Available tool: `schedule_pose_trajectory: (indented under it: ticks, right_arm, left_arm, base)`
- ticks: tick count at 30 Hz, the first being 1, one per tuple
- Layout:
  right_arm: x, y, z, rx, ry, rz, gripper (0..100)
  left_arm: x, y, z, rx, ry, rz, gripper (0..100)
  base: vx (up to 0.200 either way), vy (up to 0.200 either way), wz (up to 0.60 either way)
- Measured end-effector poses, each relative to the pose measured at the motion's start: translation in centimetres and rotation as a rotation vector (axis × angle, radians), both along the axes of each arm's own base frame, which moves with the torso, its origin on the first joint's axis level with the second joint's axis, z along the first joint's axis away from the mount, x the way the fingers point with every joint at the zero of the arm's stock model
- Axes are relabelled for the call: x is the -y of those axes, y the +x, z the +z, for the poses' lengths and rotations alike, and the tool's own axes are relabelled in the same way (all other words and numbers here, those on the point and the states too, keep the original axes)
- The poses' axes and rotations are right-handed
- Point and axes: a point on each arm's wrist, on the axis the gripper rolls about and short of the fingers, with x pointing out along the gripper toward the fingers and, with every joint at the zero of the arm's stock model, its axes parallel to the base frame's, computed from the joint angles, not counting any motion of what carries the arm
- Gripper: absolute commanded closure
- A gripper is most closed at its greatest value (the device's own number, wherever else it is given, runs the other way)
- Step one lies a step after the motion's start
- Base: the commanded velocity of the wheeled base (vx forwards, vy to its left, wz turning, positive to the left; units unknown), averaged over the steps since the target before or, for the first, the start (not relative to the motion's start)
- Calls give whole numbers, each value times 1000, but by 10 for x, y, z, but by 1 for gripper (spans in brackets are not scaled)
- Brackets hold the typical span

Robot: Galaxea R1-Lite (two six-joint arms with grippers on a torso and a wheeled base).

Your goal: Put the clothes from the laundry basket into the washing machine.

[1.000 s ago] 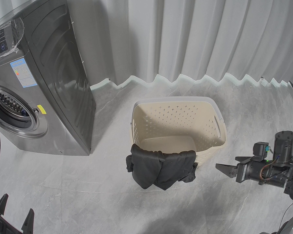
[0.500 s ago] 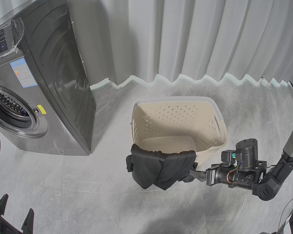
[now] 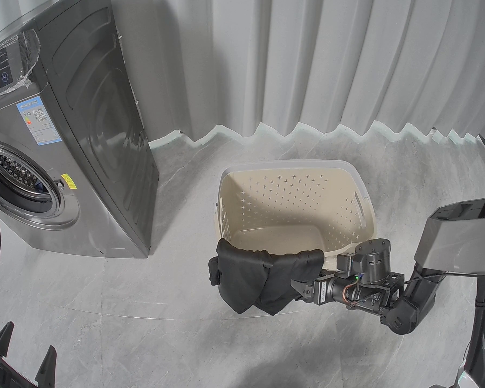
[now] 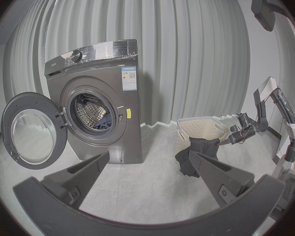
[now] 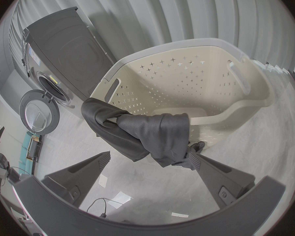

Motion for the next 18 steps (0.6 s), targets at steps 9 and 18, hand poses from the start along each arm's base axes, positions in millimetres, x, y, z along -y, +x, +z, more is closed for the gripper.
schedule_pose_trajectory:
  ticks: [9,18]
  right_arm:
    - [-19,26,-17,28,14,8,0]
    - [-25,42,-26,41,20,3,0]
  left_arm:
    - [0,0,0,0,-4,1,0]
    - [0,0,0,0,-6,1,0]
  base:
    - [0,0,0]
    - [0,0,0]
